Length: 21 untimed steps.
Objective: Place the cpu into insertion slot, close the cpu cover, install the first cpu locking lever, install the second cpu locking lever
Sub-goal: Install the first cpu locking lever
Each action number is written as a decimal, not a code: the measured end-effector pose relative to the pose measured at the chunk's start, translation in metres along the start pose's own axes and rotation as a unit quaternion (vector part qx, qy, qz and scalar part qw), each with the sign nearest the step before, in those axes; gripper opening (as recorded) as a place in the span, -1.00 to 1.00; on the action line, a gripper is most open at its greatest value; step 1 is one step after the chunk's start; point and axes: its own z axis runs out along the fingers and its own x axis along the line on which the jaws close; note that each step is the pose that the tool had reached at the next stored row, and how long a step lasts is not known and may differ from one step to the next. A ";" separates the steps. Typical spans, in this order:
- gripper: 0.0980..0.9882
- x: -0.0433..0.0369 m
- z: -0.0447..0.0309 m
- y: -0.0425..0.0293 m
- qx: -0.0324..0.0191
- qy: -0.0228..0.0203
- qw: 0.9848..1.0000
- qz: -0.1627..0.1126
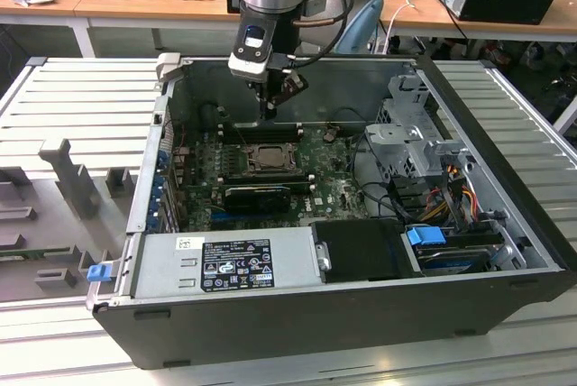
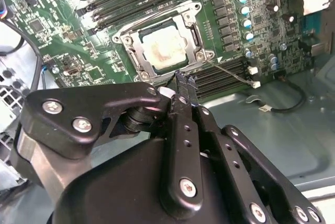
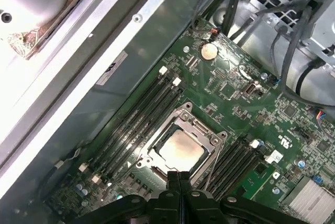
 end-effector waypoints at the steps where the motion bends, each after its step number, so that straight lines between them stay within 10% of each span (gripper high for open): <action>1: -0.98 0.0000 0.0000 0.0000 0.000 0.000 1.000 -0.005; 16: -0.98 0.0000 0.0000 0.0000 0.002 0.003 0.993 -0.116; 21: -0.98 0.0000 0.0000 0.0000 0.003 0.005 0.987 -0.161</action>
